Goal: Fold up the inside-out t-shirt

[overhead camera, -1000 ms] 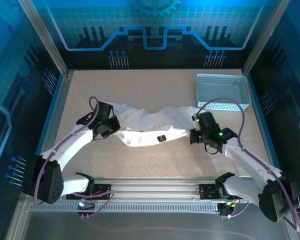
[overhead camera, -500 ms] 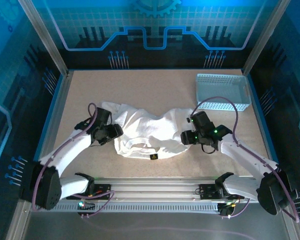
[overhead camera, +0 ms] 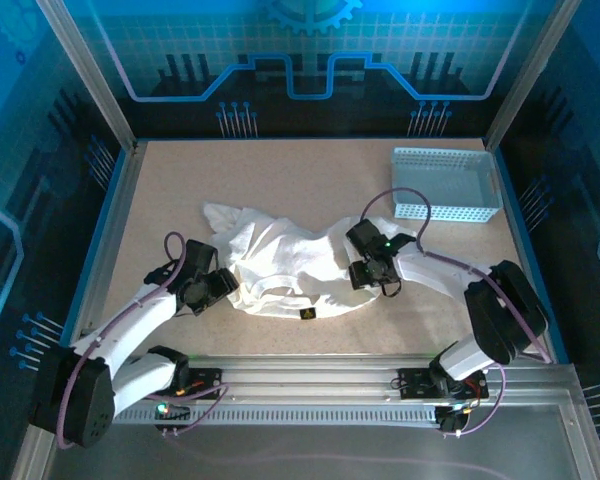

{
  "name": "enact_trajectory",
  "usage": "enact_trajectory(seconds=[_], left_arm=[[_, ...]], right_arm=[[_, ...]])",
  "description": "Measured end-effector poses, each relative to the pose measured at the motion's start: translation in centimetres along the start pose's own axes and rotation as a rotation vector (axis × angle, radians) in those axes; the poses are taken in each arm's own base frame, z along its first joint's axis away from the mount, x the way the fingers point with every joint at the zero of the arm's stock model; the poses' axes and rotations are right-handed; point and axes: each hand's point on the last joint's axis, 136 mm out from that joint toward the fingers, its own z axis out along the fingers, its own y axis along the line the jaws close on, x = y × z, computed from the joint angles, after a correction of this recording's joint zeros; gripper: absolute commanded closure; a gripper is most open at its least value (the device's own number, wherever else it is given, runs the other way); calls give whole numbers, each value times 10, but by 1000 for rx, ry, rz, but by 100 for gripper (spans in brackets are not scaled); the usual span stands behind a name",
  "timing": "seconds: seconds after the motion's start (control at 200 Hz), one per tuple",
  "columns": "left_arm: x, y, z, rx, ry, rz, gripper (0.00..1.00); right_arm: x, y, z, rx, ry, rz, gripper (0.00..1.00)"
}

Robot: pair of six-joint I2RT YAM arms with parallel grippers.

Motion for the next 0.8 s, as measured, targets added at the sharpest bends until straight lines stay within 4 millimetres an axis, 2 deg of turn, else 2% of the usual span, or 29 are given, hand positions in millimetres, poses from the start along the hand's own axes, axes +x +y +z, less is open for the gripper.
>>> enact_trajectory(seconds=[0.04, 0.175, 0.295, 0.425, 0.555, 0.635, 0.795], left_arm=[[0, -1, 1, 7, -2, 0, 25], [4, -1, 5, 23, 11, 0, 22], [6, -3, 4, 47, 14, 1, 21], [4, -15, -2, 113, 1, 7, 22], [5, -39, -6, 236, 15, 24, 22], [8, -53, -9, 289, 20, 54, 22], [20, -65, -10, 298, 41, 112, 25]], right_arm=[[-2, -1, 4, 5, 8, 8, 48], [-2, -4, 10, 15, 24, 28, 81], [-10, -19, 1, -5, -19, 99, 95], [-17, -54, -22, -39, -112, 246, 99], [-18, -77, -41, -68, -190, 369, 100], [-11, -90, -45, -78, -209, 457, 100], [11, -112, -38, -79, -198, 612, 100]])
